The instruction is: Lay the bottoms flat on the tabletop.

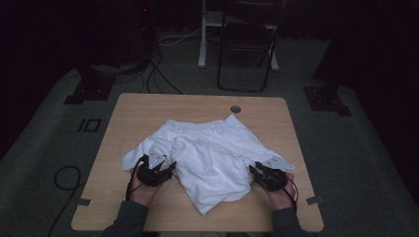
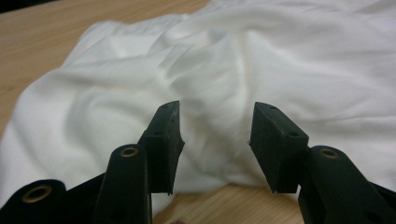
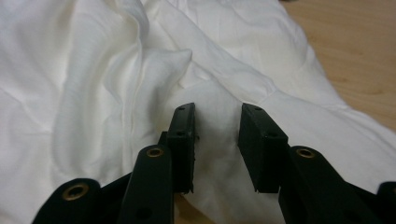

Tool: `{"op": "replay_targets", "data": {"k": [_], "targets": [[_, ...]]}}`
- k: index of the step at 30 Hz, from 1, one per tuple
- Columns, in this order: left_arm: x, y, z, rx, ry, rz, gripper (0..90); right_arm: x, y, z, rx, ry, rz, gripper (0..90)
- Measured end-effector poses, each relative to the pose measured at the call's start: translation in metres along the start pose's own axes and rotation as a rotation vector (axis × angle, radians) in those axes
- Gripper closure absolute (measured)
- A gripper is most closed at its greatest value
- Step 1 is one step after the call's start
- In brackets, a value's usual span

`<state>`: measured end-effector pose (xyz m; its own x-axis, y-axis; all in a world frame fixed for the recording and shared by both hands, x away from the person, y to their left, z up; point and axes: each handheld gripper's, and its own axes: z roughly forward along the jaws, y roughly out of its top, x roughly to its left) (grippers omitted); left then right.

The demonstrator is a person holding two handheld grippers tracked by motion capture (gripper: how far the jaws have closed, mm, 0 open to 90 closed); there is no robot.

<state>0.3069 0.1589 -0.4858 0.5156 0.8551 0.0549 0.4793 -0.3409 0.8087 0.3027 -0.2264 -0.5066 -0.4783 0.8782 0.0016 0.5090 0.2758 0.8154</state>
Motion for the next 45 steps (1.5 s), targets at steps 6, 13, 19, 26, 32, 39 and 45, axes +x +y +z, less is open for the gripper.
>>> {"op": "replay_targets", "data": {"k": [6,13,19,26,32,39,45], "targets": [[-0.017,0.015,0.014,-0.006,-0.043,0.028,50.6,0.0,-0.009,0.011,0.048,0.033,0.007,62.2],[-0.04,0.03,0.032,-0.015,-0.091,0.059,47.3,0.001,-0.014,0.017,0.076,0.042,0.001,61.3],[-0.056,0.043,0.048,-0.021,-0.12,0.069,45.5,0.0,-0.016,0.019,0.079,0.045,0.008,61.2],[-0.08,0.056,0.066,-0.025,-0.157,0.119,43.6,-0.001,-0.018,0.021,0.083,0.047,0.013,61.3],[-0.092,0.067,0.084,-0.009,-0.156,0.161,43.7,-0.002,-0.019,0.02,0.08,0.051,0.014,61.3],[-0.098,0.077,0.095,-0.035,-0.151,0.158,40.0,-0.002,-0.019,0.021,0.079,0.053,0.018,61.4],[-0.109,0.082,0.109,-0.007,-0.189,0.189,35.1,-0.002,-0.02,0.021,0.08,0.055,0.021,61.3]]}}
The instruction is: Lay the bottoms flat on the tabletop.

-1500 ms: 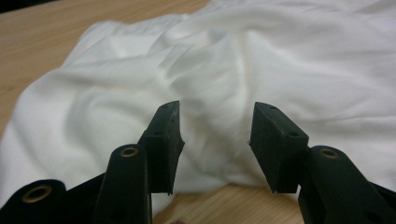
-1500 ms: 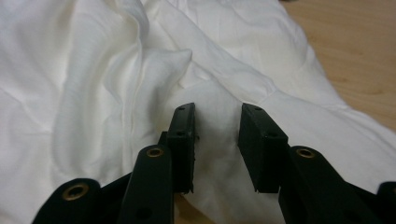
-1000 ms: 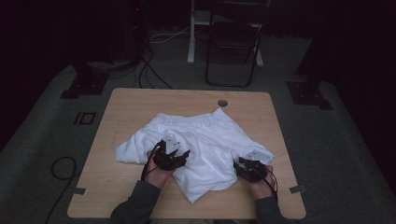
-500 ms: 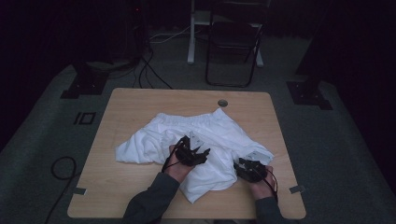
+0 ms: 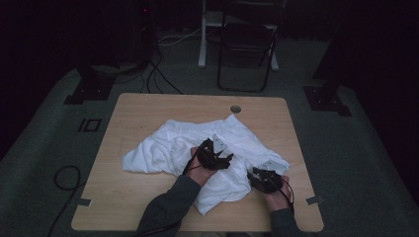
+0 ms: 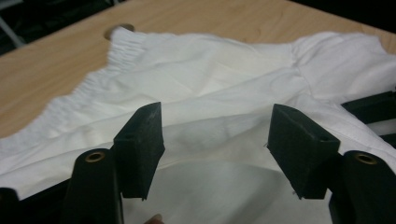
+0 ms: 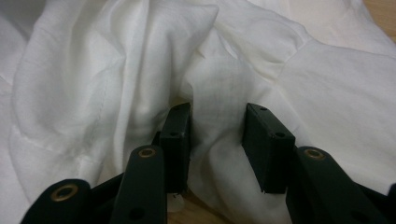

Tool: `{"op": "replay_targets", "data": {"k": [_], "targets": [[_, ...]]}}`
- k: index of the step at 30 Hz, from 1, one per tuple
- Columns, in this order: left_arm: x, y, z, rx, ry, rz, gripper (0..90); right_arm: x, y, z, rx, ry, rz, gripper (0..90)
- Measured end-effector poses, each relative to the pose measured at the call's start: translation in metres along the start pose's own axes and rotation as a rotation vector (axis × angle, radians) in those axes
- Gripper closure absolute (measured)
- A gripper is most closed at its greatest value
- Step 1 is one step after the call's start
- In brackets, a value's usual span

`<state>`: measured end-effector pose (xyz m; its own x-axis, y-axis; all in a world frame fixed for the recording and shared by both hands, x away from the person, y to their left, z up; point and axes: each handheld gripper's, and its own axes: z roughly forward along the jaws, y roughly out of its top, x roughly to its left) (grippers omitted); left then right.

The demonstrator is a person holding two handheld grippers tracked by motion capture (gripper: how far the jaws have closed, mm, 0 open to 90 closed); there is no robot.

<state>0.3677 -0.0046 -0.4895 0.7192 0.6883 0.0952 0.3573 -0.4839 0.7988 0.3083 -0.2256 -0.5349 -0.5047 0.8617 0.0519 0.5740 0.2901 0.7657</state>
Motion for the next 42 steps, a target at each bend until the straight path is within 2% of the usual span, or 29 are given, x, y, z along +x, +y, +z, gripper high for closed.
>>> {"op": "replay_targets", "data": {"k": [4,5,8,11,13,19,24,31,33,36,39,42], "targets": [[-0.002,-0.003,0.014,0.039,0.011,0.002,34.7,-0.001,0.0,0.0,-0.002,0.004,0.001,61.3],[-0.002,-0.003,0.016,0.049,0.01,0.003,37.1,-0.001,-0.001,0.0,0.0,0.004,0.001,61.3],[-0.004,-0.005,0.021,0.11,-0.012,0.011,57.7,-0.002,-0.001,0.001,0.001,0.004,-0.001,61.3],[-0.003,-0.012,0.019,0.155,-0.03,0.031,80.4,-0.003,-0.001,0.001,0.006,0.004,0.0,61.3],[0.001,-0.018,0.013,0.162,-0.04,0.021,87.8,-0.003,-0.002,0.0,0.011,0.002,0.0,61.4],[0.008,-0.036,-0.01,0.171,-0.039,0.035,88.8,-0.003,-0.003,0.001,0.022,-0.002,-0.001,62.4],[0.008,-0.052,-0.029,0.18,-0.025,0.055,88.9,-0.004,-0.003,0.001,0.043,-0.014,-0.01,68.7],[0.016,-0.079,-0.067,0.16,-0.006,0.017,89.0,-0.003,-0.004,0.0,0.086,-0.023,-0.032,84.3],[0.02,-0.089,-0.079,0.169,0.018,0.02,89.0,-0.002,-0.003,-0.001,0.096,-0.034,-0.034,85.6],[0.029,-0.109,-0.096,0.179,0.028,-0.019,89.1,-0.002,-0.003,-0.003,0.104,-0.038,-0.034,86.0],[0.036,-0.126,-0.111,0.171,0.012,-0.075,89.1,-0.001,-0.004,-0.006,0.114,-0.026,-0.035,86.0],[0.038,-0.133,-0.119,0.183,0.033,-0.074,89.1,0.005,-0.005,-0.01,0.126,-0.031,-0.059,86.1]]}}
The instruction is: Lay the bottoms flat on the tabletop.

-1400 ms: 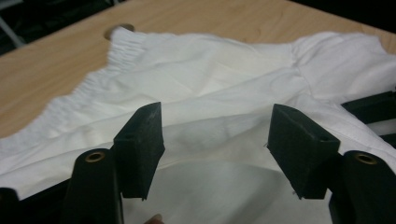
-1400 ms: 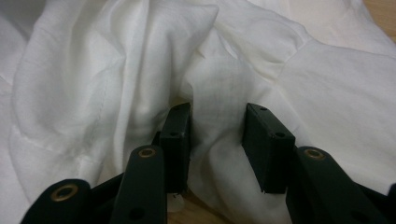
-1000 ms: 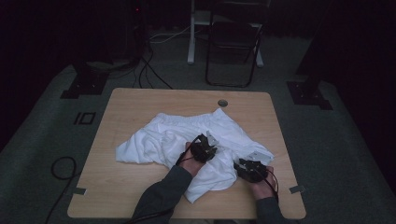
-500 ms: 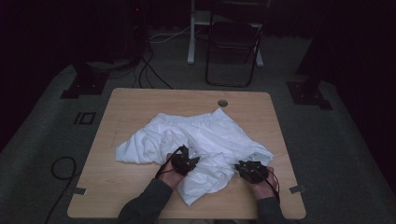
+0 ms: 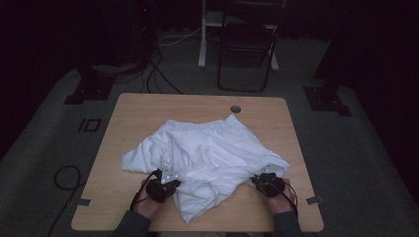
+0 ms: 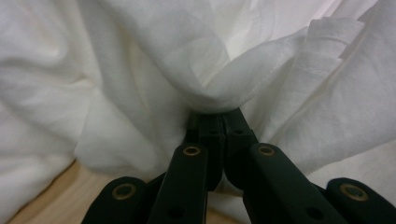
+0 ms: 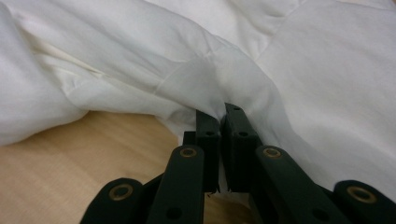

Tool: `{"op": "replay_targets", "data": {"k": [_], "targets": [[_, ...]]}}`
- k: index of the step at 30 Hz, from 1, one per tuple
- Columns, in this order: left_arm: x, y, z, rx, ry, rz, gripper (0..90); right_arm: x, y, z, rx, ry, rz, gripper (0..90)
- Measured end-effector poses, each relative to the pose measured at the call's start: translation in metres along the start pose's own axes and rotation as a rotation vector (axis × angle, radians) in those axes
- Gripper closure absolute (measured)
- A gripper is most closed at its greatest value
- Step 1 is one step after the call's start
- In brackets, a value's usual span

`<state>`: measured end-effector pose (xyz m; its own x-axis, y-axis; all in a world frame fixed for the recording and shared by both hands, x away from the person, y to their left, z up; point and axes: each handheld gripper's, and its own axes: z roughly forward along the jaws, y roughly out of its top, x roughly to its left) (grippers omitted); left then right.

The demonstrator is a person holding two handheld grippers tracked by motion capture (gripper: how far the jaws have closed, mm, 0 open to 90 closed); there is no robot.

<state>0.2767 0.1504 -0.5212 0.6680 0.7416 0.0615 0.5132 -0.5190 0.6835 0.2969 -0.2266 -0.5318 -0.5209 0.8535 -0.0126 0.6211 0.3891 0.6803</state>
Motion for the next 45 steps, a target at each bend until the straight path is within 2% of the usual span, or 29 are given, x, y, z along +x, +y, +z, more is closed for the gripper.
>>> {"op": "replay_targets", "data": {"k": [2,3,6,9,12,15,17,18,20,24,26,27,29,30,32,36,38,41,43,45], "targets": [[0.003,-0.006,-0.004,0.013,0.014,-0.005,89.1,0.005,-0.001,-0.004,0.008,-0.032,-0.029,86.2],[0.004,-0.009,-0.005,0.012,0.013,-0.019,89.0,0.005,-0.002,-0.006,0.007,-0.03,-0.031,86.2],[0.003,-0.017,-0.01,0.022,0.019,-0.022,89.0,0.006,-0.005,-0.009,0.01,-0.016,-0.031,86.3],[0.004,-0.024,-0.014,0.033,0.043,-0.028,89.0,0.007,-0.008,-0.013,0.017,-0.035,-0.037,86.3],[0.011,-0.03,-0.018,0.04,0.068,-0.053,89.0,0.005,-0.011,-0.017,0.022,-0.043,-0.014,86.3],[0.021,-0.037,-0.022,0.052,0.11,-0.086,89.0,0.001,-0.015,-0.019,0.03,-0.063,0.003,86.4],[0.029,-0.041,-0.025,0.05,0.124,-0.12,89.0,-0.003,-0.016,-0.02,0.034,-0.077,0.017,86.4],[0.033,-0.042,-0.026,0.045,0.118,-0.135,89.0,-0.005,-0.017,-0.021,0.037,-0.091,0.019,86.3],[0.035,-0.043,-0.026,0.042,0.112,-0.141,89.1,-0.01,-0.018,-0.022,0.036,-0.09,0.037,86.2],[0.033,-0.041,-0.026,0.046,0.123,-0.129,88.8,-0.009,-0.017,-0.021,0.042,-0.102,0.03,86.1],[0.033,-0.042,-0.031,0.006,0.099,-0.13,84.2,-0.009,-0.018,-0.021,0.032,-0.072,0.011,80.4],[0.033,-0.041,-0.035,-0.022,0.086,-0.129,77.9,-0.009,-0.018,-0.021,0.023,-0.069,0.005,74.9],[0.032,-0.039,-0.04,-0.052,0.088,-0.129,67.8,-0.011,-0.019,-0.024,-0.005,-0.052,0.02,66.3],[0.032,-0.038,-0.043,-0.065,0.085,-0.128,64.8,-0.012,-0.019,-0.026,-0.031,-0.031,0.02,62.1],[0.032,-0.037,-0.045,-0.077,0.069,-0.136,58.8,-0.011,-0.017,-0.03,-0.076,-0.019,0.013,54.2],[0.031,-0.04,-0.045,-0.092,0.058,-0.155,54.6,-0.007,-0.012,-0.034,-0.134,0.005,-0.005,49.6],[0.033,-0.043,-0.048,-0.098,0.072,-0.167,51.7,-0.005,-0.01,-0.034,-0.145,0.009,-0.012,48.5],[0.038,-0.049,-0.057,-0.131,0.086,-0.207,50.5,-0.005,-0.008,-0.032,-0.151,0.011,-0.008,47.2],[0.04,-0.051,-0.063,-0.147,0.115,-0.222,49.9,-0.005,-0.006,-0.029,-0.152,0.016,0.002,46.5],[0.04,-0.049,-0.067,-0.175,0.123,-0.226,49.9,-0.003,-0.004,-0.026,-0.149,0.016,0.008,46.5]]}}
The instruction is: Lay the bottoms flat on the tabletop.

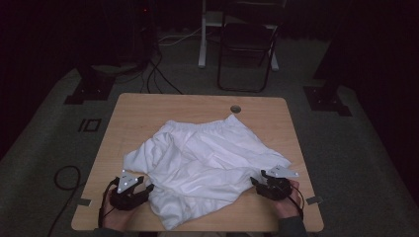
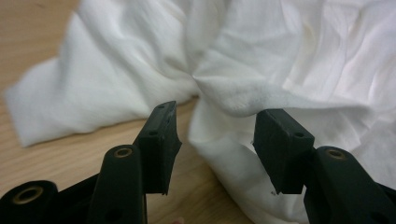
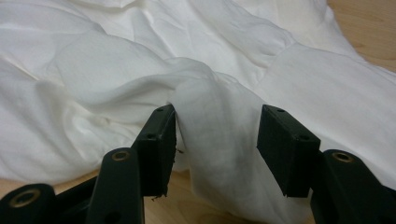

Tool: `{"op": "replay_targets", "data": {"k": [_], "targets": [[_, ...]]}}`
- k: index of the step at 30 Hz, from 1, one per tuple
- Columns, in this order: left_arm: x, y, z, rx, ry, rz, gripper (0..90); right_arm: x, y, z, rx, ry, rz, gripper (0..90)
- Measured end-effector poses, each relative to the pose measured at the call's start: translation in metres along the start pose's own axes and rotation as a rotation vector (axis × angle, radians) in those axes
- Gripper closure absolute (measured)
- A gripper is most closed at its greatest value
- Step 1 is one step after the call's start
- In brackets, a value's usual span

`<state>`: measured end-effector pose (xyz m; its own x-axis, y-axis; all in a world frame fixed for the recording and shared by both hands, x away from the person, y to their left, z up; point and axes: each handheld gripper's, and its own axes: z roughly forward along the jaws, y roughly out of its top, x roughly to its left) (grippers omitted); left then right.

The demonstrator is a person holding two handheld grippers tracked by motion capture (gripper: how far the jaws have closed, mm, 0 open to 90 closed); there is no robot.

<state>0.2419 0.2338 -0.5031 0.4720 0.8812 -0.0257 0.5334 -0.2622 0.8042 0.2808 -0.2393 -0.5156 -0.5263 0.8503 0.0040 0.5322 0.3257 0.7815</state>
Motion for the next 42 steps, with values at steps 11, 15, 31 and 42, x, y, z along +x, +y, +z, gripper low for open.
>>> {"op": "replay_targets", "data": {"k": [11,15,31,42], "targets": [[-0.042,0.056,0.027,-0.059,0.005,0.111,47.5,0.013,0.008,0.015,-0.012,0.011,-0.015,45.5],[-0.067,0.073,0.051,-0.044,-0.013,0.179,43.4,0.012,0.008,0.022,-0.003,0.006,-0.011,45.4],[-0.082,0.06,0.105,0.121,0.099,0.284,68.8,0.012,0.004,0.036,0.058,0.013,-0.031,44.0],[-0.026,0.045,0.061,0.063,0.177,0.099,84.5,0.01,0.002,0.04,0.108,-0.009,-0.034,58.1]]}}
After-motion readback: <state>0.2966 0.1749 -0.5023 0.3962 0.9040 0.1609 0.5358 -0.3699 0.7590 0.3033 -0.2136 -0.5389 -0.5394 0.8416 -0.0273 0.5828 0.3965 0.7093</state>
